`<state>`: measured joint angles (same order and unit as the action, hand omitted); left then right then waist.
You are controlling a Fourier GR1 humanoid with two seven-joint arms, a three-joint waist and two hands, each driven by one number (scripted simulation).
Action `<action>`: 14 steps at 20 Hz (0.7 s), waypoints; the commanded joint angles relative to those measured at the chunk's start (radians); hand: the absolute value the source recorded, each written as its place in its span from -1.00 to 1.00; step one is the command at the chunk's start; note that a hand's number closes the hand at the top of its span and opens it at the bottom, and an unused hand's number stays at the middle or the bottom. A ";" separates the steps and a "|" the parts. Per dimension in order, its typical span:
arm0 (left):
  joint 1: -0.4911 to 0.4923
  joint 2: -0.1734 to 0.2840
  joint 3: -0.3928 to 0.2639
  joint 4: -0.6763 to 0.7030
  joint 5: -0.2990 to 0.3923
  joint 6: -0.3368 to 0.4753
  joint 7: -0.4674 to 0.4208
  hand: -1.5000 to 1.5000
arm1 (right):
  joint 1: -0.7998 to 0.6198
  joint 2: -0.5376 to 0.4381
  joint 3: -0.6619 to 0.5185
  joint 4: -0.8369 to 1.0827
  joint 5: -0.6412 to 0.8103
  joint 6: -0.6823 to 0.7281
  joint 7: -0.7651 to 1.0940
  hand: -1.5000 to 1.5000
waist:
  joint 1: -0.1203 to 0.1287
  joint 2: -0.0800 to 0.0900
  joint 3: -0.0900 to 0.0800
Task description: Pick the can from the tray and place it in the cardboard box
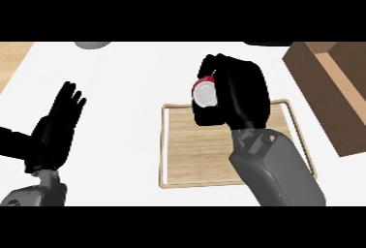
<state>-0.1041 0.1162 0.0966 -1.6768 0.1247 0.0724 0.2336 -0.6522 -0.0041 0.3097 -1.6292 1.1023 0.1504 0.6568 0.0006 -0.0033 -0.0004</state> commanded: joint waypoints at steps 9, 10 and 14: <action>0.012 -0.020 -0.022 -0.002 -0.033 0.024 0.005 0.00 | -0.047 -0.158 -0.313 -0.072 -0.031 0.026 0.041 1.00 | -0.002 0.002 0.000; 0.018 0.016 0.016 -0.043 0.020 -0.022 0.008 0.00 | -0.064 -0.170 -0.340 0.033 -0.042 -0.005 -0.002 1.00 | 0.006 0.003 0.000; 0.047 0.007 -0.017 -0.062 -0.019 -0.013 0.017 0.00 | -0.074 -0.205 -0.397 0.090 -0.057 -0.032 -0.023 1.00 | 0.005 0.003 0.000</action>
<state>-0.0962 0.1093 0.0898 -1.6797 0.1103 0.0758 0.2311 -0.7331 -0.1815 -0.0349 -1.5706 1.0634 0.1343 0.6509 0.0034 0.0002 0.0000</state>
